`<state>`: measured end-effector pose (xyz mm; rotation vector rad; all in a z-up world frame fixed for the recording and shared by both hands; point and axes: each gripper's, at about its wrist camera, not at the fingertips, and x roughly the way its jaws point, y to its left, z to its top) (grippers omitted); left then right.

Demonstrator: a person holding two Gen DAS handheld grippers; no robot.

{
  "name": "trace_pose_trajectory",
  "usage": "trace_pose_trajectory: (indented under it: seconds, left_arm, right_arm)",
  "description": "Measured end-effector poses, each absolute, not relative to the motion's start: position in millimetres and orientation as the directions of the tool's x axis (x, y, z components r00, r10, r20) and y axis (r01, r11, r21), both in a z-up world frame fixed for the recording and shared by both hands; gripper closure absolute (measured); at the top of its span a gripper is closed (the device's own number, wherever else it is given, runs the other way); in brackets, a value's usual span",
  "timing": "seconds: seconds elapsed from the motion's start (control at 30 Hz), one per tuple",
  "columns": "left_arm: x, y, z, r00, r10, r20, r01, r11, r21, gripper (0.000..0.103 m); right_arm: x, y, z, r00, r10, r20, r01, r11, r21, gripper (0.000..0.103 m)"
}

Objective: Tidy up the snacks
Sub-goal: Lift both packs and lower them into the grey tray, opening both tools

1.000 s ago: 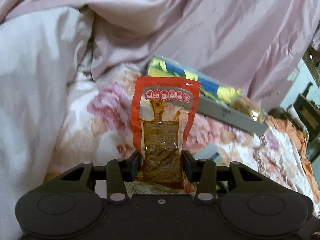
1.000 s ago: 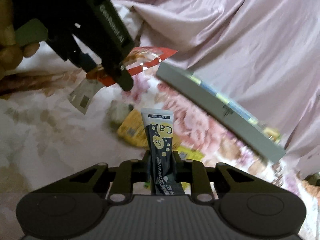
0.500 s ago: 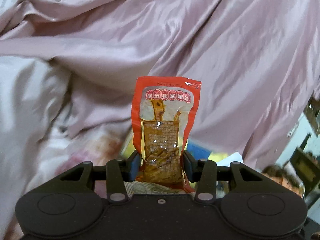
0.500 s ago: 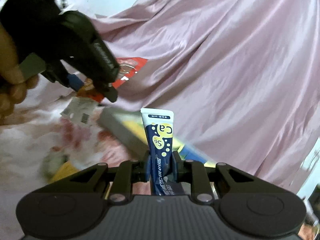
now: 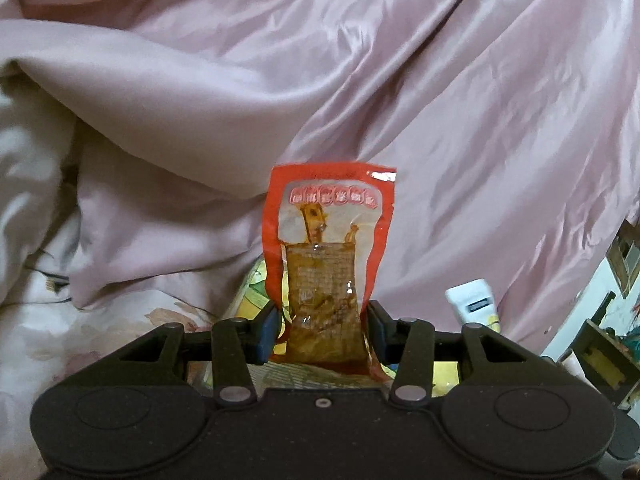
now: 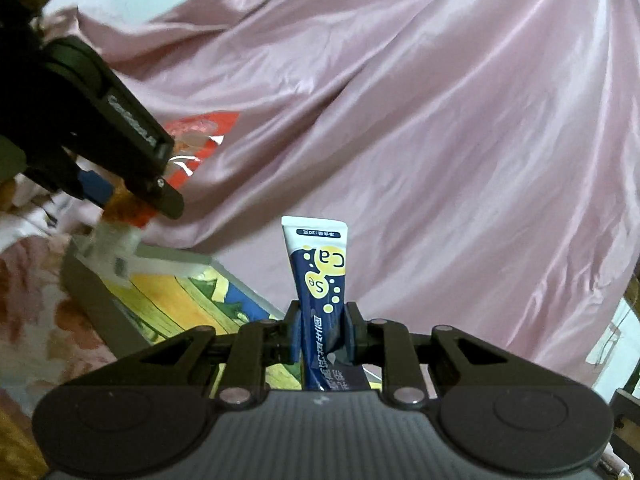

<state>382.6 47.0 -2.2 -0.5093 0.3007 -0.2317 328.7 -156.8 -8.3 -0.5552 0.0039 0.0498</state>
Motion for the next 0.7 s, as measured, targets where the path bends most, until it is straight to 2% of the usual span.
trace_pose_trajectory:
  seconds: [0.23, 0.37, 0.5, 0.53, 0.6, 0.7]
  left_arm:
    - [389.9, 35.1, -10.3, 0.925, -0.299, -0.235, 0.168, 0.876, -0.451, 0.051]
    - [391.7, 31.0, -12.8, 0.923, -0.287, -0.256, 0.156, 0.888, -0.434, 0.042]
    - [392.0, 29.6, -15.6, 0.916, -0.288, -0.28, 0.139, 0.881, -0.453, 0.038]
    - [392.4, 29.2, -15.3, 0.916, -0.285, -0.282, 0.136, 0.883, -0.45, 0.036]
    - [391.6, 28.1, -14.9, 0.914, -0.284, -0.291, 0.13, 0.883, -0.452, 0.023]
    - [388.5, 26.2, -11.4, 0.917, -0.284, -0.281, 0.135, 0.882, -0.45, 0.015]
  right_arm:
    - [355.7, -152.2, -25.9, 0.996, 0.038, -0.081, -0.077, 0.833, -0.549, 0.079]
    - [361.5, -150.0, -28.1, 0.994, 0.034, -0.101, -0.083, 0.841, -0.534, 0.079]
    - [366.2, -149.2, -25.7, 0.992, 0.027, -0.119, -0.085, 0.854, -0.514, 0.078]
    - [367.3, -149.3, -25.2, 0.993, 0.025, -0.117, -0.082, 0.856, -0.511, 0.075]
    - [367.1, -149.9, -25.1, 0.993, 0.018, -0.114, -0.074, 0.859, -0.507, 0.067]
    - [366.2, -151.7, -22.2, 0.994, 0.015, -0.107, -0.066, 0.871, -0.487, 0.054]
